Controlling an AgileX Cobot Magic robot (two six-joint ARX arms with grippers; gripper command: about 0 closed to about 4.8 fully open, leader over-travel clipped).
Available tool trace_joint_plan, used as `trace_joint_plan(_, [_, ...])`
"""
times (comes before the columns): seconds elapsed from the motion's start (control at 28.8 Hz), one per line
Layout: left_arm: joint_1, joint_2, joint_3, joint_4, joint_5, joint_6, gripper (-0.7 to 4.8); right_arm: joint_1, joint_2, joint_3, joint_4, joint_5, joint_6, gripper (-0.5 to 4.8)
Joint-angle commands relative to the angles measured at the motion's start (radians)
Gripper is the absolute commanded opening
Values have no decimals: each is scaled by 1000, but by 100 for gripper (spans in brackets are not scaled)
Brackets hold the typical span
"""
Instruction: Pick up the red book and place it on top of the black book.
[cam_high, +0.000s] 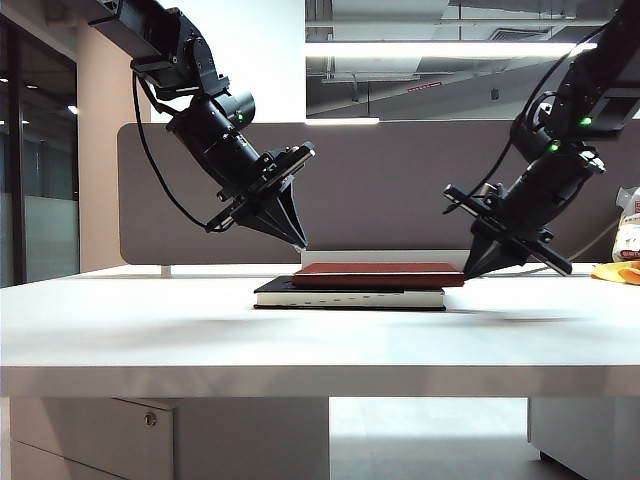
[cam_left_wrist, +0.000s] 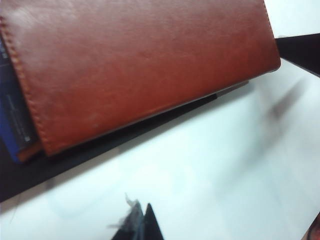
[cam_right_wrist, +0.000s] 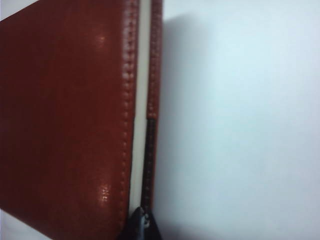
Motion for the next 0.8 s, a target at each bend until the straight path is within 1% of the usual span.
trace_joint_plan(0.03, [0,-14,5,-2,8,5,-6,9,-5,6,40,-14,5,-2])
trace_joint_plan(0.49, [0,-35,5,-6,8,19,-6,18,30,8,71,12,50,-2])
trace_joint_plan(0.73, [0,-47,5,0,8,20,-6,18,57,9,148,16,87,-2])
trace_joint_plan(0.8, [0,-50,5,2,8,19,-6,18,57,10,165,31,97,-2])
